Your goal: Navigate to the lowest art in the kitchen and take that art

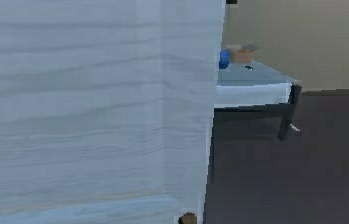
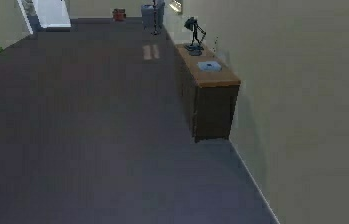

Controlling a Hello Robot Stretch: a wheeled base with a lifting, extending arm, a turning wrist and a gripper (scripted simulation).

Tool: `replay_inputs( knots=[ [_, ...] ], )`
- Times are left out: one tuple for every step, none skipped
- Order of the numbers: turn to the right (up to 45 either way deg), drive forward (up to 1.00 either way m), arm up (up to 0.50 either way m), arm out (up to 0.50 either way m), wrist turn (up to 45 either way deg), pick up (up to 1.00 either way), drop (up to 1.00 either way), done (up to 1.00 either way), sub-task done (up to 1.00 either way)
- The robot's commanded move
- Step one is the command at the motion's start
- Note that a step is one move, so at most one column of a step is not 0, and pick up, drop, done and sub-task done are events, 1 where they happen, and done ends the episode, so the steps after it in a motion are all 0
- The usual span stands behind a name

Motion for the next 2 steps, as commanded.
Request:
replay_inputs(
  knots=[
    [45.0,0.0,0.0,0.0,0.0,0.0,0.0,0.0,0.0],
    [45.0,0.0,0.0,0.0,0.0,0.0,0.0,0.0,0.0]
  ],
)
